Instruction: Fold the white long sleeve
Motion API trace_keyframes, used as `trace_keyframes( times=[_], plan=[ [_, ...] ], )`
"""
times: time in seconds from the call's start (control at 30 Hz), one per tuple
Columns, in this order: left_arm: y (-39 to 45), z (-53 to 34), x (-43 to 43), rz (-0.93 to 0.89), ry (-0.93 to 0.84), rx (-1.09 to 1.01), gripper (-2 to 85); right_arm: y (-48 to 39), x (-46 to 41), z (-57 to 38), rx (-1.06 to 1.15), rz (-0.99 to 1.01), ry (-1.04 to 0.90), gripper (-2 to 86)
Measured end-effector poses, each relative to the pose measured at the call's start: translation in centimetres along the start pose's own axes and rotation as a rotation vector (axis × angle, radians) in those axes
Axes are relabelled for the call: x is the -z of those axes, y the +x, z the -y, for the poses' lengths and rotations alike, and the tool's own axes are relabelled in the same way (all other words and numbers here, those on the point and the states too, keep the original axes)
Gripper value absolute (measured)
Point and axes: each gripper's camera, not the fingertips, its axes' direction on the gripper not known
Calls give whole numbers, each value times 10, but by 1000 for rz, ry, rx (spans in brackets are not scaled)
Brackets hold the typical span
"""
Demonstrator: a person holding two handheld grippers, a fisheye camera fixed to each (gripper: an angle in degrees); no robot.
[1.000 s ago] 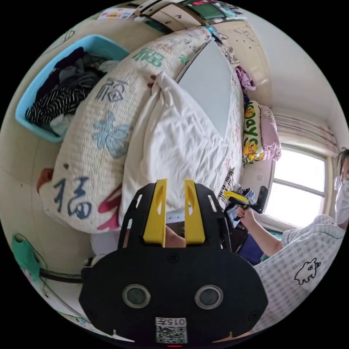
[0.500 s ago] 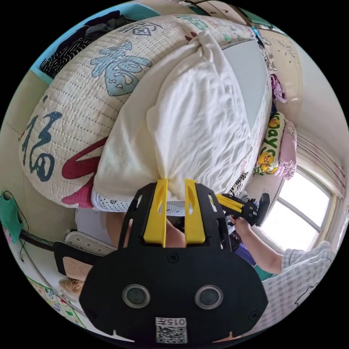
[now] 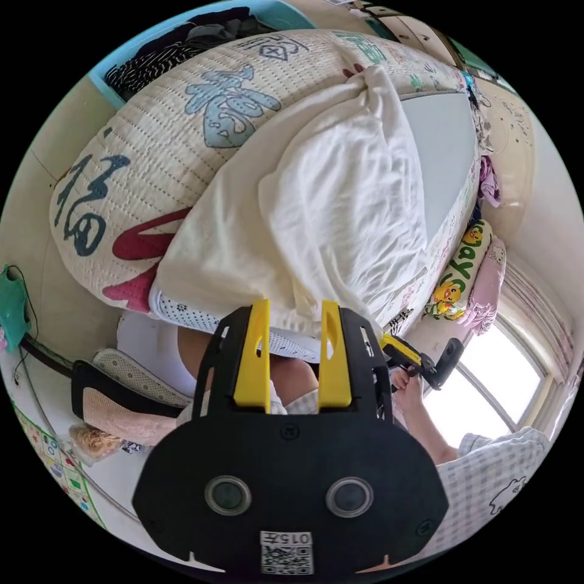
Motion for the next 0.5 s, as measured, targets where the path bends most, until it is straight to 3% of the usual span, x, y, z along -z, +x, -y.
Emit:
trace_keyframes(
  times=[0.13, 0.3, 0.4, 0.5],
  plan=[
    [-4, -4, -7, -107, 89, 72, 106, 6, 0, 11, 23, 21, -39, 6],
    [-5, -6, -16, -83, 72, 135, 9, 9, 1, 16, 56, 28, -91, 7],
    [6, -9, -1, -252, 147, 105, -3, 17, 21, 18, 38, 31, -73, 7],
    [61, 19, 25, -404, 264, -101, -5, 41, 81, 33, -27, 17, 117, 7]
  ],
)
